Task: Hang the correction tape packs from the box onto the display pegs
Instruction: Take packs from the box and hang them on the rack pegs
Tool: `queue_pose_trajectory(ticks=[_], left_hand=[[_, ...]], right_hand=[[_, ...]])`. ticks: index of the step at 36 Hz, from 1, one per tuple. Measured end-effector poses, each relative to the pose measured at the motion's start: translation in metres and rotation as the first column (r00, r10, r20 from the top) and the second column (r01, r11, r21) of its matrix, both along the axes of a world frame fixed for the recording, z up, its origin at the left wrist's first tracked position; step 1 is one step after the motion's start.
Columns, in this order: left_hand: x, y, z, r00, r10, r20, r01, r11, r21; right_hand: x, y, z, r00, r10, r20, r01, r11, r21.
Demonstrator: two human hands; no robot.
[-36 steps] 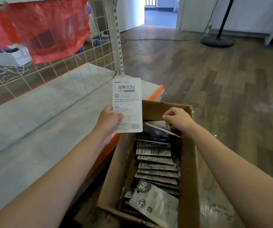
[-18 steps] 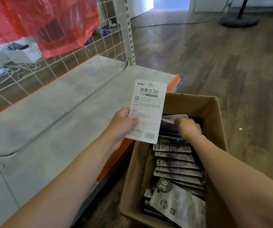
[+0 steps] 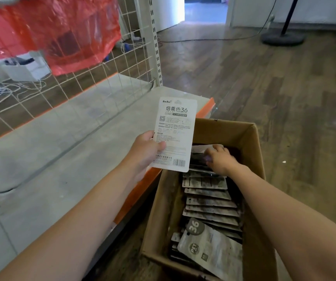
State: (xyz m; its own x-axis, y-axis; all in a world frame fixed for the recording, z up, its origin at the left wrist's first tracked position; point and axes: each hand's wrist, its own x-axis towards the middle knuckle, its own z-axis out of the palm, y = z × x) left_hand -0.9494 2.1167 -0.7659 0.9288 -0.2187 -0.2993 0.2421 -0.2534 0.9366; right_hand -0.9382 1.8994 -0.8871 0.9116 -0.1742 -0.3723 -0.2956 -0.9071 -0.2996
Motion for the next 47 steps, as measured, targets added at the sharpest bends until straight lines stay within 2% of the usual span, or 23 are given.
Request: queue_pose_trajectory(ticks=[3,7,13,15,17,21,24,29,31,34,38,47], left_hand=[[0.001,0.011,0.001,1.000,0.013,0.003,-0.013,1.000,-0.003],[0.004,0.022,-0.003,0.999,0.031,-0.011,-0.031,0.999,0.007],[0.011,0.026,-0.006,0.999,0.031,-0.009,-0.031,0.999,0.014],[0.011,0.025,-0.006,1.000,0.026,-0.013,-0.026,1.000,-0.001],[0.012,0.021,-0.007,1.000,0.015,-0.016,-0.016,1.000,-0.013],[0.016,0.007,-0.006,1.000,0.015,-0.019,-0.016,0.998,-0.057],[0.016,-0.009,-0.004,1.000,0.020,-0.020,-0.022,0.994,-0.107],[0.014,-0.034,0.000,0.999,0.015,-0.030,-0.020,0.982,-0.186],[0.013,-0.042,0.003,1.000,0.012,-0.026,-0.017,0.979,-0.202],[0.012,-0.049,0.005,0.999,0.008,-0.032,-0.015,0.977,-0.213],[0.007,-0.056,0.006,1.000,-0.002,-0.028,-0.004,0.977,-0.214],[-0.002,-0.043,0.008,1.000,-0.006,0.028,0.010,0.992,-0.123]], right_hand=[[0.002,0.004,-0.002,0.993,-0.044,0.106,0.040,0.998,0.038],[0.008,0.007,-0.010,0.995,-0.088,0.047,0.085,0.995,0.057],[0.017,0.010,-0.020,0.985,-0.163,-0.055,0.145,0.959,-0.244],[0.016,0.012,-0.016,0.989,-0.136,-0.052,0.116,0.951,-0.287],[0.015,0.010,-0.007,0.990,-0.143,-0.011,0.137,0.966,-0.219],[0.007,-0.004,0.029,0.964,-0.252,0.084,0.236,0.958,0.160],[-0.010,-0.015,0.062,0.927,-0.350,0.137,0.286,0.894,0.345],[-0.042,-0.031,0.097,0.841,-0.507,0.188,0.281,0.706,0.650],[-0.052,-0.031,0.106,0.826,-0.520,0.220,0.256,0.692,0.675],[-0.063,-0.026,0.104,0.825,-0.500,0.264,0.288,0.773,0.565],[-0.067,-0.018,0.096,0.860,-0.463,0.216,0.311,0.810,0.497],[-0.060,-0.006,0.099,0.807,-0.514,0.292,0.252,0.746,0.616]])
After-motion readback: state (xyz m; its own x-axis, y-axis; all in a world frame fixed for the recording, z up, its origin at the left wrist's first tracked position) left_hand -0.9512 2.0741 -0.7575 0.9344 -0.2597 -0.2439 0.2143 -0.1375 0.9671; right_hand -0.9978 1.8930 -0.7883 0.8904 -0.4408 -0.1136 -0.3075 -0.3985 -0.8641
